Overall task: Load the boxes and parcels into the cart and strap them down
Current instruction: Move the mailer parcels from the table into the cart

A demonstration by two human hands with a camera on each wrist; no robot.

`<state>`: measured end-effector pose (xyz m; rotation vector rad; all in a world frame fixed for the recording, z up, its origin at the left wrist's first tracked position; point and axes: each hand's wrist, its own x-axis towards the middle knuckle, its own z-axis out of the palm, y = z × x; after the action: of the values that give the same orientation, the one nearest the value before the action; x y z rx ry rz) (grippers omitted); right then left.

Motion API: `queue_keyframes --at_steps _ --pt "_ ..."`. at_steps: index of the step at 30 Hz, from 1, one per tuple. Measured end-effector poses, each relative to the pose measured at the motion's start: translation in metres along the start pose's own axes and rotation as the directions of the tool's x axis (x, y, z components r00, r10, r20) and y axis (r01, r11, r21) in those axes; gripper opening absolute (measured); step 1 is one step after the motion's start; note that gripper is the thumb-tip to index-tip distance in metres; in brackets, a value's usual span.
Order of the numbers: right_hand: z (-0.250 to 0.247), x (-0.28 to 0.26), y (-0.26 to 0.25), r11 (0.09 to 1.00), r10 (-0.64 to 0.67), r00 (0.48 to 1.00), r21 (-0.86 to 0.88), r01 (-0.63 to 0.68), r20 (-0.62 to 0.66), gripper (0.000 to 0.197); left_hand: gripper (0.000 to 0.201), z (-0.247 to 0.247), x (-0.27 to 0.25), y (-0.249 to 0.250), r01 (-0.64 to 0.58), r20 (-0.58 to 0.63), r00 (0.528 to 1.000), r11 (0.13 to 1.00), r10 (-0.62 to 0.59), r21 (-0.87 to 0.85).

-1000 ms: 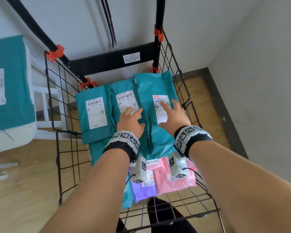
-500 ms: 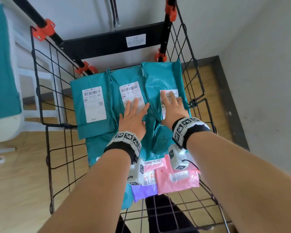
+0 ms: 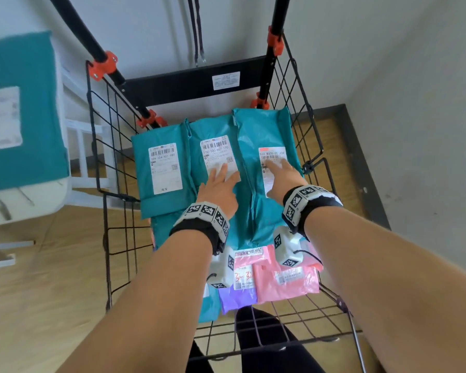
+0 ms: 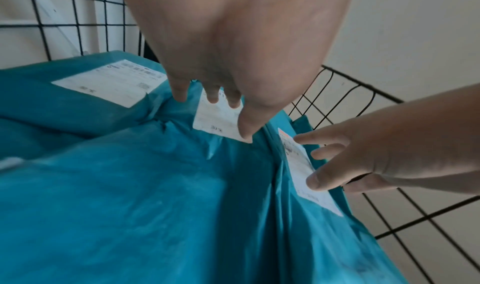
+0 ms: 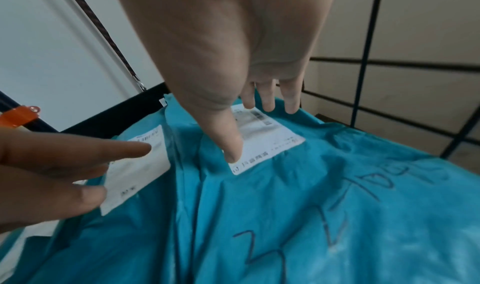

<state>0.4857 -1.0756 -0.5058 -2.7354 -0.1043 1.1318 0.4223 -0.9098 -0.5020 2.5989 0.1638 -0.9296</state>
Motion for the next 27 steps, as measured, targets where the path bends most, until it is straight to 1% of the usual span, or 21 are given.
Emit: queue_keyframes --at_steps 4,8,12,15,19,23,27 --pt "-0.01 -0.032 -0.01 1.0 0.001 0.998 0.004 -0.001 -0.056 0.09 0.068 -0.016 -0.031 -0.007 0.025 -0.044 0.999 0.999 -0.026 -0.025" --pt "-0.016 -0.066 -0.032 1.0 -0.006 0.996 -0.006 0.005 -0.092 0.088 0.071 -0.041 -0.065 -0.02 0.032 -0.125 0.992 0.999 -0.034 -0.011" --pt "-0.017 -0.096 -0.063 0.999 -0.034 0.988 -0.014 0.032 -0.152 0.091 0.072 -0.06 -0.099 -0.04 0.059 -0.261 0.964 0.998 -0.06 -0.008" --pt "-0.014 -0.117 -0.092 0.998 -0.057 0.98 -0.044 0.05 -0.188 0.087 0.074 -0.075 -0.122 -0.064 0.054 -0.339 0.94 0.998 -0.042 0.026" --pt "-0.006 -0.14 -0.139 0.998 -0.057 0.969 -0.035 0.05 -0.242 0.089 0.07 -0.094 -0.152 -0.102 0.054 -0.379 0.925 0.998 -0.038 0.032" --pt "0.008 -0.163 -0.192 0.999 -0.036 0.954 -0.009 0.035 -0.298 0.079 0.07 -0.104 -0.185 -0.156 0.056 -0.398 0.917 0.997 -0.032 0.048" --pt "0.033 -0.182 -0.255 1.0 -0.007 0.948 0.02 0.014 -0.318 0.073 0.071 -0.113 -0.223 -0.215 0.063 -0.385 0.922 0.998 -0.048 0.028"
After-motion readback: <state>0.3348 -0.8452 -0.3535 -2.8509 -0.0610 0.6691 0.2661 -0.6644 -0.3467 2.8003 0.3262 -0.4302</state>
